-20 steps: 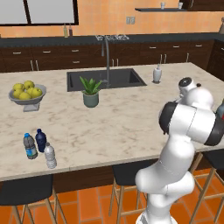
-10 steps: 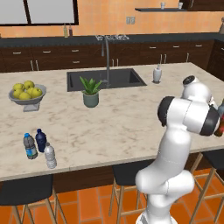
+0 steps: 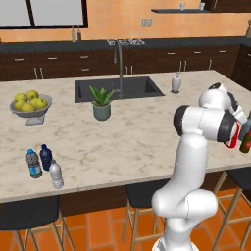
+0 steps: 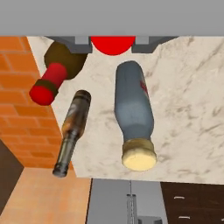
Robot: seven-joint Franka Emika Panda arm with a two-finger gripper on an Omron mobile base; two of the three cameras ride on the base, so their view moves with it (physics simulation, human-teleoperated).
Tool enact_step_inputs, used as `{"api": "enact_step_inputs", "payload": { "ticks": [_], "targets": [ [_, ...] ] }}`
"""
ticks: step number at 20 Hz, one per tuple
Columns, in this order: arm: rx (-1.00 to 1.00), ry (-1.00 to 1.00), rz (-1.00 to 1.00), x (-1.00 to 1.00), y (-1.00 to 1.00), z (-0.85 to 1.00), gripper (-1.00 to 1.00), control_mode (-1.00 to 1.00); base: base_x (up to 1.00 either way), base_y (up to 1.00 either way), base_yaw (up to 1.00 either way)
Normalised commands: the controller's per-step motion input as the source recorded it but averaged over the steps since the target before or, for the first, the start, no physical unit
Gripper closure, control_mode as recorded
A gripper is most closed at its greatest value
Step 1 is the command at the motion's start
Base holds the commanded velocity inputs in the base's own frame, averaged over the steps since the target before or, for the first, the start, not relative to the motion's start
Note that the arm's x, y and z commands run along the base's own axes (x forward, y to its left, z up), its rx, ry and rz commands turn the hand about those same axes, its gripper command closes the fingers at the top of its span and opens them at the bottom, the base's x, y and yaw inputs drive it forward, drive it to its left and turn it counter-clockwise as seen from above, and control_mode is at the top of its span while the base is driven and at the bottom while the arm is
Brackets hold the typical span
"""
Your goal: Move the plastic bottles in the middle to the plastics group, and the glass bottles in the middle to the glass group.
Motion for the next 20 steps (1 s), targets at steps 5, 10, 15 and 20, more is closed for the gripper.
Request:
{"api": "enact_step_inputs", "payload": {
  "ticks": [5, 10, 15, 20],
  "targets": [
    [0.00, 0.04, -0.04, 0.17, -0.06, 0.00, 1.00, -1.00, 0.00, 0.00, 0.00],
    [0.01, 0.03, 0.00, 0.18, -0.01, -0.20, 1.00, -1.00, 0.00, 0.00, 0.00],
    [0.00, 0.00, 0.00, 0.01, -0.13, -0.34, 1.00, -1.00, 0.00, 0.00, 0.00],
    [0.02, -0.02, 0.00, -0.02, -0.13, -0.44, 1.00, -1.00, 0.00, 0.00, 0.00]
  ]
}}
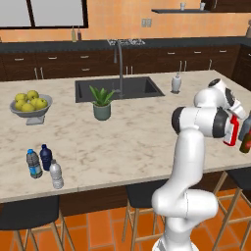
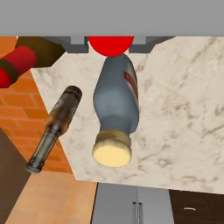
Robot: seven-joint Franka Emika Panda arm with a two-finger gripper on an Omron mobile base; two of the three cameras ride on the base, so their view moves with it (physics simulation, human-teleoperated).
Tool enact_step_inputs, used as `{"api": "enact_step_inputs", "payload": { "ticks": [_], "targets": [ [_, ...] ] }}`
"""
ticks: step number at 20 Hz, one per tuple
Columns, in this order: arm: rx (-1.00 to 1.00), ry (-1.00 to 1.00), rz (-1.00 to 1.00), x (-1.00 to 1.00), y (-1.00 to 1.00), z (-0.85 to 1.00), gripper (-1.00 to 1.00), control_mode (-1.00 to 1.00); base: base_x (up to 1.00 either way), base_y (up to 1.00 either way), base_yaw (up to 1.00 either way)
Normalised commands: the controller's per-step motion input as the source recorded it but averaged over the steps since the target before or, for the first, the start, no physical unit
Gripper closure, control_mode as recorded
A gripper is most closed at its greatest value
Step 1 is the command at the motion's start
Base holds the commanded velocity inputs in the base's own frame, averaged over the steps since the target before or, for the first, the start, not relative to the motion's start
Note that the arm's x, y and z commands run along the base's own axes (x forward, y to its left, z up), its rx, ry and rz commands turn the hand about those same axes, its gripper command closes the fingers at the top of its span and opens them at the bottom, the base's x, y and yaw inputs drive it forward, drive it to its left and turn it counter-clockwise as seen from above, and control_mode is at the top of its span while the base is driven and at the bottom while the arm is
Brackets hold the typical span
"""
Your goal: Move the plastic bottles in the middle to the plastics group, and the glass bottles in the middle to the glass group.
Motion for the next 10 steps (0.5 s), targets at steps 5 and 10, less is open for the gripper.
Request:
{"api": "enact_step_inputs", "payload": {
  "ticks": [5, 10],
  "targets": [
    [0.00, 0.00, 0.00, -0.01, 0.00, -0.08, -1.00, -1.00, 0.00, 0.00, 0.00],
    [0.00, 0.00, 0.00, -0.06, 0.01, 0.00, -1.00, -1.00, 0.00, 0.00, 0.00]
  ]
}}
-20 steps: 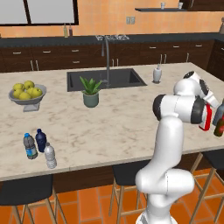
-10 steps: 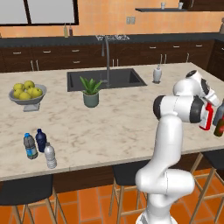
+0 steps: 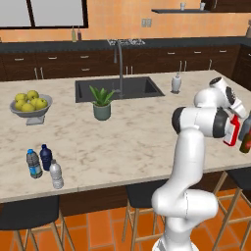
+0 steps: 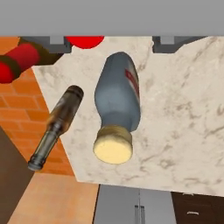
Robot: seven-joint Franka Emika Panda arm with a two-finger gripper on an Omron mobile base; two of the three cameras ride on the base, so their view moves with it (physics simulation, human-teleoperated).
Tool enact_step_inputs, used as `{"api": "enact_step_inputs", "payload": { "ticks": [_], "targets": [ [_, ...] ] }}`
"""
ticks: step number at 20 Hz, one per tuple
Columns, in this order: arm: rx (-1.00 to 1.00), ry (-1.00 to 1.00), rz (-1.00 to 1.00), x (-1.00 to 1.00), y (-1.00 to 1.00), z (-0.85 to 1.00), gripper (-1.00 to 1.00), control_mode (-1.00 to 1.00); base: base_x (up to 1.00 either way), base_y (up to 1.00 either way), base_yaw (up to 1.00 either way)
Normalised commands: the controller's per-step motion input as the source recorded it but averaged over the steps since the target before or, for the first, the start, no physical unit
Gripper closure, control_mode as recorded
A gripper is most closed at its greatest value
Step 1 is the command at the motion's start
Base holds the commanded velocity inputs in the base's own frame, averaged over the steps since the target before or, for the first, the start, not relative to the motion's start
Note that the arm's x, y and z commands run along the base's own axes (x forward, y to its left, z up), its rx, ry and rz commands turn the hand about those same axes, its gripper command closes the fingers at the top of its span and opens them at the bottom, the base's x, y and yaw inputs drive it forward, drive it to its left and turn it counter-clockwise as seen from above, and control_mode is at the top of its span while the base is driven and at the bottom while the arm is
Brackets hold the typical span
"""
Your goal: Move the plastic bottles in the middle to the plastics group, and the glass bottles in the middle to the glass group.
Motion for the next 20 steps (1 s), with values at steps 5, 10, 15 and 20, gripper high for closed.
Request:
{"api": "enact_step_inputs", "payload": {
  "ticks": [5, 10, 15, 20],
  "targets": [
    [0.00, -0.02, 0.00, -0.39, 0.39, 0.00, -1.00, -1.00, 0.00, 0.00, 0.00],
    [0.00, -0.01, 0.01, -0.30, 0.47, 0.06, -1.00, -1.00, 0.00, 0.00, 0.00],
    [0.00, -0.01, 0.11, -0.37, 0.82, 0.31, -1.00, -1.00, 0.00, 0.00, 0.00],
    [0.00, 0.03, 0.30, -0.34, 0.98, 0.28, -1.00, -1.00, 0.00, 0.00, 0.00]
  ]
}}
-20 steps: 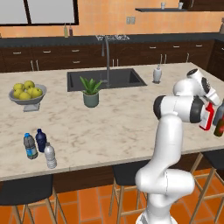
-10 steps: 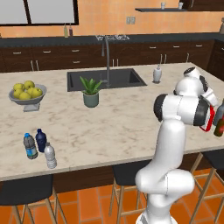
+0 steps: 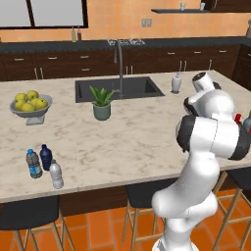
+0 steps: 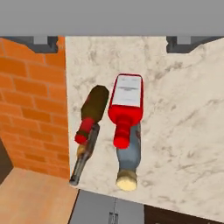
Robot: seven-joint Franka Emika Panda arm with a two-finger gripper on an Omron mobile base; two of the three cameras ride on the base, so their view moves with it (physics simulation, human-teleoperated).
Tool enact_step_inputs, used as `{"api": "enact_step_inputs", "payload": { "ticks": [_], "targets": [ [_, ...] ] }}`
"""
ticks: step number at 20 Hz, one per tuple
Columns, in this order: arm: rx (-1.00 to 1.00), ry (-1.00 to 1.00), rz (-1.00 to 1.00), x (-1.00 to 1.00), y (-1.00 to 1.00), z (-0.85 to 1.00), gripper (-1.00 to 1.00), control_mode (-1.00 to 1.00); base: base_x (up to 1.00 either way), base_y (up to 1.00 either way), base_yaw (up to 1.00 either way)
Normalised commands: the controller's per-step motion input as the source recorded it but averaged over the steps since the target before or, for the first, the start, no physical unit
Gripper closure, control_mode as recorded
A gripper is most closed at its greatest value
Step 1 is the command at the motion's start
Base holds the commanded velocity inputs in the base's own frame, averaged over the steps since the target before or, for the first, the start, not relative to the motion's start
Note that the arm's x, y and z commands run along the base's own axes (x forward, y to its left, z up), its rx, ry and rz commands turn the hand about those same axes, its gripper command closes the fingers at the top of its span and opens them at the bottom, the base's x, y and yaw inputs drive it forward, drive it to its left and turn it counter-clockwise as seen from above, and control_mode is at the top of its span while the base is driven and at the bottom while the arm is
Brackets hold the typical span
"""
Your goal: Move the plastic bottles in the middle to the plastics group, and the glass bottles in the middle to the glass group.
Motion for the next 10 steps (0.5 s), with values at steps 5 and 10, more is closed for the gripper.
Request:
{"api": "enact_step_inputs", "payload": {
  "ticks": [5, 10],
  "targets": [
    [0.03, 0.07, 0.46, -0.91, 0.71, 0.30, -1.00, -1.00, 0.00, 0.00, 0.00],
    [0.08, 0.07, 0.46, -1.00, 0.55, 0.30, -1.00, -1.00, 0.00, 0.00, 0.00]
  ]
}}
